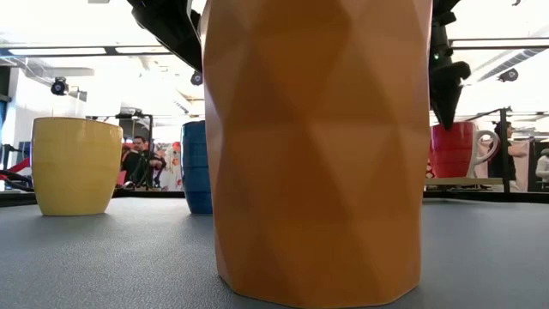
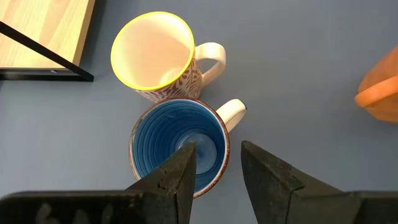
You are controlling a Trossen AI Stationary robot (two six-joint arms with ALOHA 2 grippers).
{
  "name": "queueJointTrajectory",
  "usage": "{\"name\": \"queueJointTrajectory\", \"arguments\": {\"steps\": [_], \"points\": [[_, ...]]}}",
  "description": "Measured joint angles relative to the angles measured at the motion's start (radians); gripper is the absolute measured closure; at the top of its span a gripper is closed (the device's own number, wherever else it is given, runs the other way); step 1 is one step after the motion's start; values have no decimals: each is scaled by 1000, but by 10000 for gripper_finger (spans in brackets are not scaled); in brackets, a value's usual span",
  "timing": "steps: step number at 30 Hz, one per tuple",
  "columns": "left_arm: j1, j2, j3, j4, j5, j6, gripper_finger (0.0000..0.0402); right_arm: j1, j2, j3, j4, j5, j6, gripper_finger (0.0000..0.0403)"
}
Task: Place coffee mugs
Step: Put the red mug on the shelf
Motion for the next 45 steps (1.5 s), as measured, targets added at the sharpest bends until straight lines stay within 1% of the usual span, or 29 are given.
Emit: {"name": "queueJointTrajectory", "arguments": {"steps": [4, 10, 16, 23, 26, 33, 36, 45], "points": [[0, 0, 0, 0, 0, -3, 292, 0, 1, 22, 3, -5, 131, 316], [0, 0, 0, 0, 0, -4, 292, 0, 3, 4, 40, -4, 388, 313], [0, 0, 0, 0, 0, 7, 292, 0, 7, 0, 136, 4, 519, 308], [-9, 0, 0, -1, 0, 7, 292, 0, 30, -8, 147, 5, 494, 311], [-12, 0, 0, -1, 1, 8, 292, 0, 41, -12, 144, 6, 471, 328], [-14, 0, -1, -2, 0, 8, 292, 0, 46, -13, 137, 2, 418, 385], [-14, 0, -1, -2, 0, 8, 292, 0, 45, -13, 124, 2, 382, 390], [-14, 0, -1, -2, 0, 1, 292, 0, 34, -13, 101, 4, 136, 390]]}}
